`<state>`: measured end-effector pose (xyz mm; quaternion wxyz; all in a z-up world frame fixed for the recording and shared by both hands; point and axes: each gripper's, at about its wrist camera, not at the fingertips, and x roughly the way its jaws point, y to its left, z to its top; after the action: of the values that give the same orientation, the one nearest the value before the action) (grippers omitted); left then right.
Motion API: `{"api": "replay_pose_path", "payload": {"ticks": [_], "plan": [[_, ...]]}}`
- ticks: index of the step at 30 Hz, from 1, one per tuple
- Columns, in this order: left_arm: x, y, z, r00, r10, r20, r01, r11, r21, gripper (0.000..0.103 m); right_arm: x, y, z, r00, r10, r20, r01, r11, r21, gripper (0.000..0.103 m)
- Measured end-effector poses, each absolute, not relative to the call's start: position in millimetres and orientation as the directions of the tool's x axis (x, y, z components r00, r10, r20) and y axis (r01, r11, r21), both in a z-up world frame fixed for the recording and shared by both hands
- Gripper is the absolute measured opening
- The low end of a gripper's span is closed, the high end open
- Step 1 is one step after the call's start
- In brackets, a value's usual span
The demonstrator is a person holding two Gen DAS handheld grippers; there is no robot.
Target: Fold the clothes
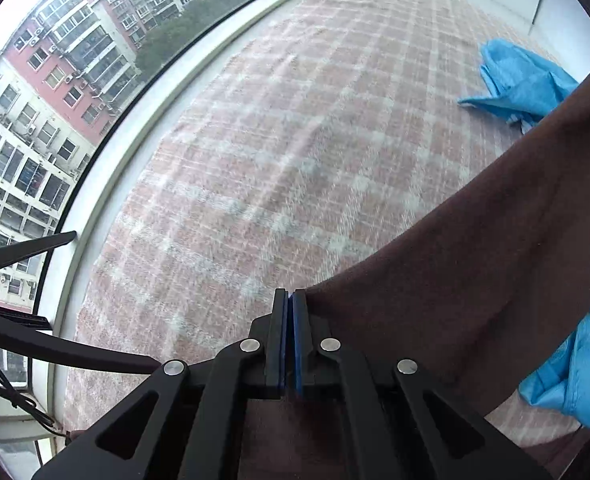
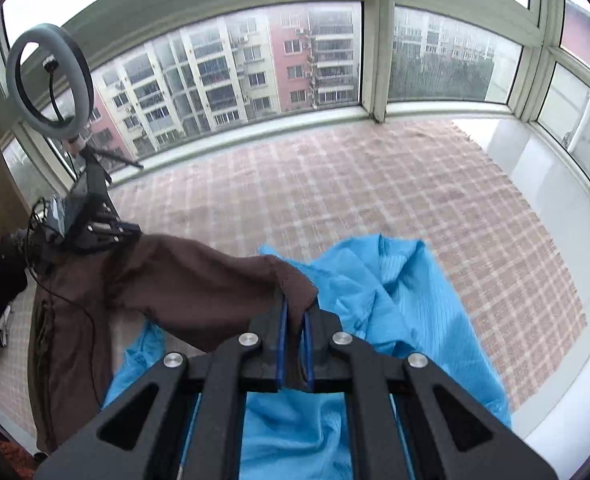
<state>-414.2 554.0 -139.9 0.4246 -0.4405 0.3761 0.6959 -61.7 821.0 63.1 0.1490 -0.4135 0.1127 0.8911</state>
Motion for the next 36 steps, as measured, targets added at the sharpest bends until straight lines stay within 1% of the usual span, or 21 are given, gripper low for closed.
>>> {"api": "replay_pose_path", "payload": {"ticks": [2, 4, 5, 6, 7, 9, 10, 14, 17, 20, 22, 24, 25, 27, 30, 33, 34, 36], "plan": [[-418.1, 552.0, -134.7, -0.280, 0.270, -0.921, -0.908, -0.387, 0.163, 0.000, -71.3, 811.0, 82.4, -0.666, 0.202, -0.718, -0.345, -0.937, 0.057, 0.006], [-424.3, 550.5, -129.4, -0.308, 0.272, -0.912, -0.886, -0.430, 0.171, 0.000, -87.3, 797.1, 82.8, -0.653, 0.255, -0.713, -0.321, -0.946, -0.044, 0.006], [-426.7, 549.1, -127.8, -0.287, 0.277, -0.917, -0.885, -0.443, 0.143, 0.000, -95.5, 792.6, 80.0, -0.639, 0.270, -0.720, -0.309, -0.947, -0.081, 0.006], [-428.5, 547.1, -126.9, -0.244, 0.286, -0.927, -0.889, -0.448, 0.096, 0.000, -100.7, 793.1, 74.4, -0.622, 0.259, -0.739, -0.304, -0.950, -0.077, 0.006], [-427.2, 544.0, -125.2, -0.227, 0.291, -0.929, -0.892, -0.446, 0.078, 0.000, -101.7, 796.4, 68.3, -0.606, 0.240, -0.758, -0.309, -0.950, -0.054, 0.006], [-423.3, 536.5, -121.5, -0.243, 0.283, -0.928, -0.900, -0.423, 0.106, 0.006, -96.6, 798.7, 57.5, -0.587, 0.213, -0.781, -0.317, -0.948, -0.021, 0.006], [-421.8, 531.7, -121.1, -0.245, 0.269, -0.931, -0.902, -0.416, 0.117, 0.011, -92.4, 798.8, 52.5, -0.580, 0.202, -0.789, -0.320, -0.947, -0.007, 0.006], [-411.9, 511.4, -113.2, -0.241, 0.229, -0.943, -0.904, -0.406, 0.133, 0.014, -75.5, 788.2, 49.8, -0.585, 0.165, -0.794, -0.312, -0.950, 0.033, 0.006], [-396.6, 481.3, -102.3, -0.258, 0.226, -0.939, -0.893, -0.426, 0.143, 0.022, -73.4, 756.4, 70.3, -0.631, 0.137, -0.763, -0.246, -0.969, 0.030, 0.006], [-384.1, 443.8, -79.7, -0.276, 0.232, -0.933, -0.867, -0.479, 0.137, 0.023, -71.6, 722.7, 91.1, -0.675, 0.099, -0.731, -0.173, -0.985, 0.026, 0.006], [-375.9, 405.9, -59.6, -0.291, 0.251, -0.923, -0.835, -0.538, 0.117, 0.023, -72.6, 687.5, 105.3, -0.704, 0.037, -0.710, -0.084, -0.996, 0.031, 0.006], [-367.9, 365.2, -37.5, -0.314, 0.275, -0.909, -0.790, -0.606, 0.090, 0.028, -71.5, 643.3, 114.1, -0.716, -0.035, -0.697, 0.031, -0.999, 0.019, 0.006], [-361.0, 345.3, -28.1, -0.330, 0.277, -0.902, -0.769, -0.633, 0.087, 0.032, -69.3, 618.8, 115.4, -0.712, -0.075, -0.698, 0.094, -0.995, 0.011, 0.006], [-341.8, 304.9, -9.2, -0.368, 0.275, -0.889, -0.730, -0.677, 0.093, 0.032, -62.2, 567.3, 109.8, -0.678, -0.159, -0.717, 0.225, -0.974, 0.003, 0.006], [-304.8, 250.3, 6.0, -0.407, 0.276, -0.871, -0.683, -0.725, 0.089, 0.033, -42.7, 491.3, 78.9, -0.572, -0.271, -0.774, 0.412, -0.911, 0.015, 0.006], [-261.9, 211.6, 4.4, -0.415, 0.286, -0.864, -0.659, -0.749, 0.069, 0.033, -19.0, 424.4, 12.0, -0.384, -0.342, -0.858, 0.561, -0.824, 0.078, 0.007], [-249.0, 205.8, -2.9, -0.403, 0.292, -0.867, -0.659, -0.751, 0.054, 0.034, -12.2, 405.7, -14.4, -0.312, -0.343, -0.886, 0.595, -0.797, 0.099, 0.007], [-224.8, 199.7, -22.4, -0.365, 0.308, -0.879, -0.660, -0.751, 0.011, 0.034, -3.3, 380.9, -70.4, -0.176, -0.275, -0.945, 0.630, -0.769, 0.107, 0.007]]}}
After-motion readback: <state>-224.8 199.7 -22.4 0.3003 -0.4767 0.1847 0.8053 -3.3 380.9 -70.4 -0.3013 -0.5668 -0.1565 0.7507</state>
